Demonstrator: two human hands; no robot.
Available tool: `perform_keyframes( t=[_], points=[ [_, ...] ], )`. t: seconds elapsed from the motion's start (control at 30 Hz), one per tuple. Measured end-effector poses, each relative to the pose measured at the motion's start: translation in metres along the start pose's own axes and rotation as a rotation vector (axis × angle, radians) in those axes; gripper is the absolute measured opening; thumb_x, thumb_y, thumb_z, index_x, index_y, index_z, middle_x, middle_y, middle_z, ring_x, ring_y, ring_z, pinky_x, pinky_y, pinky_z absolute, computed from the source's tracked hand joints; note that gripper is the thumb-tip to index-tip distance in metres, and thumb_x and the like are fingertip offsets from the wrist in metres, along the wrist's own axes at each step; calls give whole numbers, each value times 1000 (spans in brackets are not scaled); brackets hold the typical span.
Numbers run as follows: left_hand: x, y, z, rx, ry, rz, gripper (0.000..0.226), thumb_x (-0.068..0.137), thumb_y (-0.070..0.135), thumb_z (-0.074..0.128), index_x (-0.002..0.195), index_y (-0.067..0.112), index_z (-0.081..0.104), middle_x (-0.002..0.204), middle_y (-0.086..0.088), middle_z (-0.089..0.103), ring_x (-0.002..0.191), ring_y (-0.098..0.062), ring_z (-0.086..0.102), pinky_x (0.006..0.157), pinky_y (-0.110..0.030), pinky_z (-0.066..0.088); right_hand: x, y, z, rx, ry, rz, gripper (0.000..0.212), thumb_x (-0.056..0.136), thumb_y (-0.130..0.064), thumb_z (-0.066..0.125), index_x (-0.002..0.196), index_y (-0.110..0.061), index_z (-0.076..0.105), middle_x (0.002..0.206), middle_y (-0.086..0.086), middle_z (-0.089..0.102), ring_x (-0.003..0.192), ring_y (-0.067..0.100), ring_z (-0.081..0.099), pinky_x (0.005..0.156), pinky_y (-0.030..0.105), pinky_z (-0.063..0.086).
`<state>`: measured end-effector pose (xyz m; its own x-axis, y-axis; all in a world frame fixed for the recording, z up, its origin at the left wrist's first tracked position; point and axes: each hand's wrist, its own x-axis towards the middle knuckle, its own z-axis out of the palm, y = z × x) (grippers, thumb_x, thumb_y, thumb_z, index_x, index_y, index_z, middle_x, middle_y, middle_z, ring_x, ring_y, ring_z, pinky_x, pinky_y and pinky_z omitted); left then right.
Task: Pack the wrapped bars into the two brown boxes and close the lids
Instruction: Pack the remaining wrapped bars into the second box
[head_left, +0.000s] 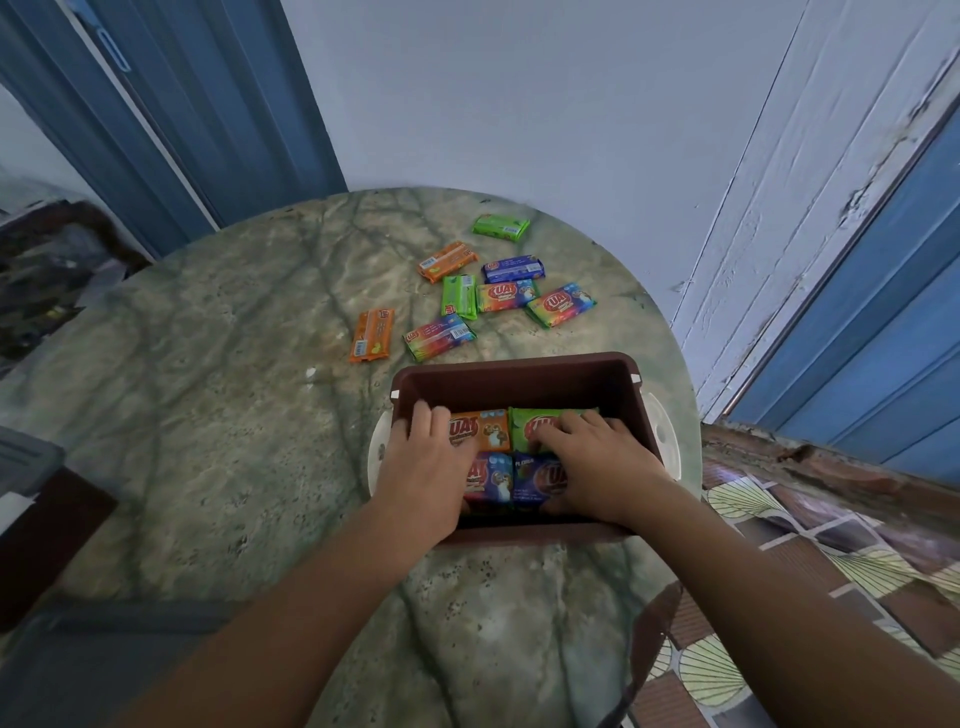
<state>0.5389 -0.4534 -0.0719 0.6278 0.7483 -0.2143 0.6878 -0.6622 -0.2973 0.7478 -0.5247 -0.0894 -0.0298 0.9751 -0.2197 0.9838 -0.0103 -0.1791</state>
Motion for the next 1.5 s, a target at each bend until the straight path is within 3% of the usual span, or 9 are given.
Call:
perform_keyframes(
  t=[0.27,0.5,0.73,0.8,0.9,1.03,1.2,1.37,1.5],
  points=[
    [9,-7,9,-304,-35,112,76,87,47,76,150,32,36,140,-2,42,129,-26,45,100,-43,46,4,3,2,14,2,-20,86,77,-65,76,152,-44,39,158,-5,34,146,23,31,125,46,21],
    [8,-7,9,-305,8,118,63,89,47,74,145,32,48,130,0,47,125,-24,47,97,-41,44,4,4,2,-35,-37,-30,69,86,-66,66,150,-52,43,162,-7,30,149,23,25,125,48,17],
    [8,-7,8,-321,0,120,61,91,43,72,146,30,48,133,-1,48,127,-25,46,98,-42,44,4,4,3,-15,-21,-23,75,81,-74,65,149,-50,45,158,-8,36,146,23,31,124,49,19],
    [8,-9,10,-400,48,99,60,88,60,68,139,31,54,125,3,49,121,-21,47,92,-38,44,3,2,1,65,56,-12,73,80,-78,62,145,-44,52,148,-7,46,138,23,40,119,48,29],
    [12,-17,10,-474,314,52,51,88,67,62,120,27,66,109,7,52,104,-15,48,83,-32,48,3,4,-4,217,333,32,54,90,-56,69,138,-33,61,128,-4,58,116,21,52,100,46,48],
    [32,-39,2,-428,446,-94,55,90,64,61,131,27,57,119,2,51,112,-19,46,88,-33,46,11,13,-19,135,562,99,45,92,-38,71,135,-27,61,119,2,59,110,28,54,90,45,51],
    [61,-55,9,-458,276,-209,61,91,64,60,135,23,50,131,-6,49,122,-28,45,98,-41,44,28,33,-39,51,273,283,65,97,-34,66,153,-32,34,149,6,39,135,31,41,110,47,42],
    [77,-59,20,-602,206,-252,50,95,65,54,121,21,51,118,-7,56,107,-29,59,82,-44,53,35,45,-30,183,228,318,55,97,-13,60,142,-37,41,135,4,41,121,30,47,79,38,50],
    [83,-60,25,-537,229,-250,42,97,66,48,104,24,43,104,-4,51,89,-26,58,66,-38,47,47,53,-31,203,233,305,48,96,-9,57,134,-36,46,126,6,42,112,31,52,81,40,51]
  ],
)
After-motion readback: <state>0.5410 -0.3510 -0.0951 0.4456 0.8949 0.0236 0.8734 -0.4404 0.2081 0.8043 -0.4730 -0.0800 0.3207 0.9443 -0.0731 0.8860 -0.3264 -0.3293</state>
